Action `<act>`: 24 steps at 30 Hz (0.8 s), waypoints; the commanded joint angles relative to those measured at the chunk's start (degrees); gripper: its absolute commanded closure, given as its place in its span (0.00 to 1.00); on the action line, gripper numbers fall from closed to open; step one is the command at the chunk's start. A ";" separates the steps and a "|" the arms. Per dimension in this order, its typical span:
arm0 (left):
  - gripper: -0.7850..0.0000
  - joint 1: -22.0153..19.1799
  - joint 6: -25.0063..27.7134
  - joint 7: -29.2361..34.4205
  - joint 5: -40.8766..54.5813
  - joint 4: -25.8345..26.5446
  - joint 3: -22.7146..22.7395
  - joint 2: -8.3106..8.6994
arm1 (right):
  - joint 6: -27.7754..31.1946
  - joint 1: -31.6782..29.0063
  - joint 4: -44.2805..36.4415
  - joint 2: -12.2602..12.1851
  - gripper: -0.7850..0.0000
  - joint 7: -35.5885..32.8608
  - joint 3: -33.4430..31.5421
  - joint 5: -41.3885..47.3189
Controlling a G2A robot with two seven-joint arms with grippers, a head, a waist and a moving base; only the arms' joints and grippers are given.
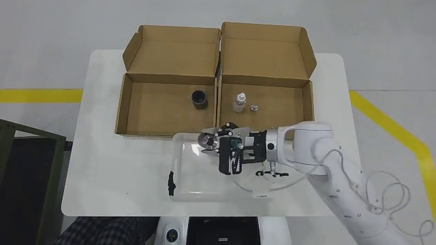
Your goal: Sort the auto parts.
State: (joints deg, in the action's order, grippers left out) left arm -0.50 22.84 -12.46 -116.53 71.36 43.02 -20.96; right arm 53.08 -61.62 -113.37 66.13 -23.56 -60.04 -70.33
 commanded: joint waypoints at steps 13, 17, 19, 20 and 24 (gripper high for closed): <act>0.00 0.00 0.00 0.00 0.00 0.00 0.00 0.00 | -0.52 -3.29 -5.13 -1.63 1.00 3.81 -7.78 -2.53; 0.00 0.00 0.00 0.00 0.00 0.00 0.00 0.00 | -0.82 -4.17 -6.46 -1.98 1.00 4.08 -9.17 -2.83; 0.00 0.00 0.00 0.00 0.00 0.00 0.00 0.00 | -0.90 -4.61 -7.05 -2.15 1.00 4.11 -9.82 -2.92; 0.00 0.00 0.00 0.00 0.00 0.00 0.00 0.00 | -0.91 -4.76 -7.35 -2.23 1.00 4.17 -10.10 -2.94; 0.00 0.00 0.00 0.00 0.00 0.00 0.00 0.00 | -0.99 -5.13 -8.16 -2.49 1.00 4.26 -10.83 -2.96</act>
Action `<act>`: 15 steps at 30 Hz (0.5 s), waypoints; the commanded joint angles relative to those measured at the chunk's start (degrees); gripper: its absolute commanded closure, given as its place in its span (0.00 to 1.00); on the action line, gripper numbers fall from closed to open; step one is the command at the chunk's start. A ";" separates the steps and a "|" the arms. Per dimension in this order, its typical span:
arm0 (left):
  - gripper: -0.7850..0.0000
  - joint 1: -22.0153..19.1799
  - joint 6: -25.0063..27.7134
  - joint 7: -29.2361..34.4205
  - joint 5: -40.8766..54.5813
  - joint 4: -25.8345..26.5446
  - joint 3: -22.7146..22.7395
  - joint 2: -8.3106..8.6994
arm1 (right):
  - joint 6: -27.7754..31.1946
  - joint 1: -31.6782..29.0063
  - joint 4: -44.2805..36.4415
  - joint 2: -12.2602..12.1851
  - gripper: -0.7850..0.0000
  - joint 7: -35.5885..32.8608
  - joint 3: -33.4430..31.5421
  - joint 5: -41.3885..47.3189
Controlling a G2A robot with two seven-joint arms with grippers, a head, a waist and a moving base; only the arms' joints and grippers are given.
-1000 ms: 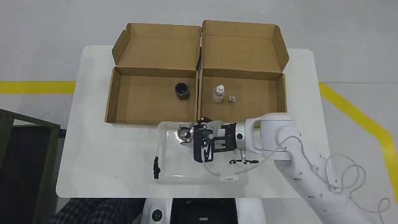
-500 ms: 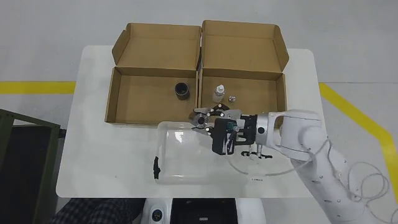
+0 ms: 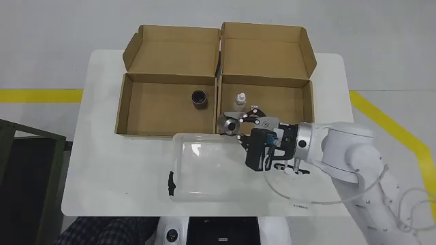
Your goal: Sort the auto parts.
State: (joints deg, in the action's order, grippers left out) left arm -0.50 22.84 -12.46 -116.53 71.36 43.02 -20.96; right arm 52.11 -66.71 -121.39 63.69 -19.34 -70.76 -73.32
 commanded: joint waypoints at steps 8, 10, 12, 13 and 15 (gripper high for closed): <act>0.00 0.00 0.00 0.00 0.00 0.00 0.00 0.00 | -0.35 0.55 0.10 -0.29 1.00 0.28 0.48 -0.31; 0.00 0.00 0.00 0.00 0.00 0.00 0.00 0.00 | -0.32 1.24 0.67 -0.27 1.00 0.17 1.20 -0.52; 0.00 0.00 0.00 0.00 0.00 0.00 0.00 0.00 | -0.45 2.04 1.64 -0.19 1.00 0.12 2.25 -0.70; 0.00 0.00 0.00 0.00 0.00 0.00 0.00 0.00 | -0.61 2.54 2.25 -0.12 1.00 0.09 2.97 -0.84; 0.00 0.00 0.00 0.00 0.00 0.00 0.00 0.00 | -0.90 3.86 3.75 0.07 1.00 -0.27 4.58 -1.13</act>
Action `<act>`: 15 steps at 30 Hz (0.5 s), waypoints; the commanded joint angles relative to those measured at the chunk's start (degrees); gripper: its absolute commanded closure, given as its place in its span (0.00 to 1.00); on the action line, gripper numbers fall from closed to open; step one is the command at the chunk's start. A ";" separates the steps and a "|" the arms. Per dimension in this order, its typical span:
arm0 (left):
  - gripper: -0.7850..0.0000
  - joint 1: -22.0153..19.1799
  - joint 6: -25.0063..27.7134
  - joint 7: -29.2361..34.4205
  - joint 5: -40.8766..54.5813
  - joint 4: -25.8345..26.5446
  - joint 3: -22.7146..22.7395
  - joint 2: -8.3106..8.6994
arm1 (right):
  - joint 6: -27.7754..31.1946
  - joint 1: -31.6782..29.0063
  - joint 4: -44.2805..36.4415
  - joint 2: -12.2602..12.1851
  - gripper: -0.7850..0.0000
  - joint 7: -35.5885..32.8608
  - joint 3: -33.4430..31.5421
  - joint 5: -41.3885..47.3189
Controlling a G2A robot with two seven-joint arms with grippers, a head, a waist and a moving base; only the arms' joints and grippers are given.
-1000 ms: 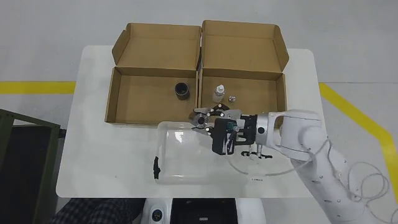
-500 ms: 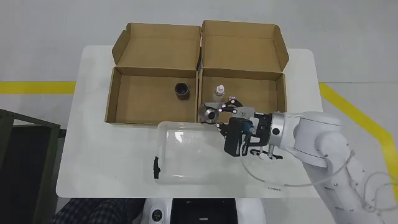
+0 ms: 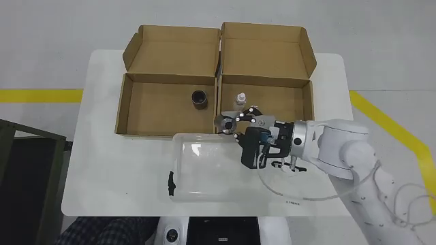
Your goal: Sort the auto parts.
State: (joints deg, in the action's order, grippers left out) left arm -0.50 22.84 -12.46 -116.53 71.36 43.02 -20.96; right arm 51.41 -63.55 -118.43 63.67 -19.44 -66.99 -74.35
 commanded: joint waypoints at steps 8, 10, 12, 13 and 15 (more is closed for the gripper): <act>0.00 0.00 0.00 0.00 0.00 0.00 0.00 0.00 | -1.82 7.86 6.74 1.38 1.00 -1.78 7.79 -0.05; 0.00 0.00 0.00 0.00 0.00 0.00 0.00 0.00 | -2.24 9.73 8.23 1.77 1.00 -2.11 9.40 0.12; 0.00 0.00 0.00 0.00 0.00 0.00 0.00 0.00 | -2.68 11.43 9.87 2.18 1.00 -2.16 10.99 0.42; 0.00 0.00 0.00 0.00 0.00 0.00 0.00 0.00 | -2.76 12.28 10.70 2.40 1.00 -2.20 11.80 0.55; 0.00 0.00 0.00 0.00 0.00 0.00 0.00 0.00 | -2.72 14.06 12.21 2.81 1.00 -2.97 13.50 0.17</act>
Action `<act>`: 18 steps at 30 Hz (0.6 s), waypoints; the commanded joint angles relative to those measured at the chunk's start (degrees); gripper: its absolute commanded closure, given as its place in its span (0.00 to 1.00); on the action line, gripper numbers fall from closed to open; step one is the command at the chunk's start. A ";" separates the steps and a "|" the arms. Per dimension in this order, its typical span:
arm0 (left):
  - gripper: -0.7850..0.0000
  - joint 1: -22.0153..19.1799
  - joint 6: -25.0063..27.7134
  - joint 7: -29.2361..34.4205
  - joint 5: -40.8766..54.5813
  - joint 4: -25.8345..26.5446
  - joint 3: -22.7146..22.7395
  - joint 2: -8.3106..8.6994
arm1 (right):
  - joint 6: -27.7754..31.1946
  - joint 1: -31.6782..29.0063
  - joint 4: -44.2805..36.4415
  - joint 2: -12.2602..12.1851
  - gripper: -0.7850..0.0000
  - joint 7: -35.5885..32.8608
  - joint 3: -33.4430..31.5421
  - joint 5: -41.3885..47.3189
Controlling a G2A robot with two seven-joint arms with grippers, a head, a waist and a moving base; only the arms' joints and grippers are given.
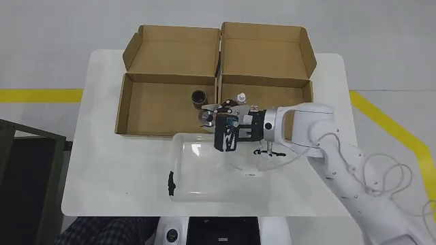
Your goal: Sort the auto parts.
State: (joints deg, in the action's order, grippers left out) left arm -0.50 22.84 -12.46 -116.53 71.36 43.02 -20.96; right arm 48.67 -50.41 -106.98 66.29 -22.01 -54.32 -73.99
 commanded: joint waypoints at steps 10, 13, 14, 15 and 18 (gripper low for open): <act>0.00 0.00 0.00 0.00 0.00 0.00 0.00 0.00 | -1.15 8.01 10.97 2.80 1.00 0.21 8.56 1.47; 0.00 0.00 0.00 0.00 0.00 0.00 0.00 0.00 | -1.38 9.85 13.87 3.69 1.00 0.02 10.71 2.20; 0.00 0.00 0.00 0.00 0.00 0.00 0.00 0.00 | -1.51 10.45 14.75 3.99 1.00 -0.05 11.34 2.41; 0.00 0.00 0.00 0.00 0.00 0.00 0.00 0.00 | -1.65 10.99 15.65 4.28 1.00 -0.08 11.96 2.68; 0.00 0.00 0.00 0.00 0.00 0.00 0.00 0.00 | -1.90 12.65 18.11 5.12 1.00 -0.20 13.54 3.17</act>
State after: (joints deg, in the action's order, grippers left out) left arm -0.50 22.84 -12.46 -116.53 71.36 43.02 -20.96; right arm 46.88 -38.30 -89.71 71.16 -22.25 -41.23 -71.02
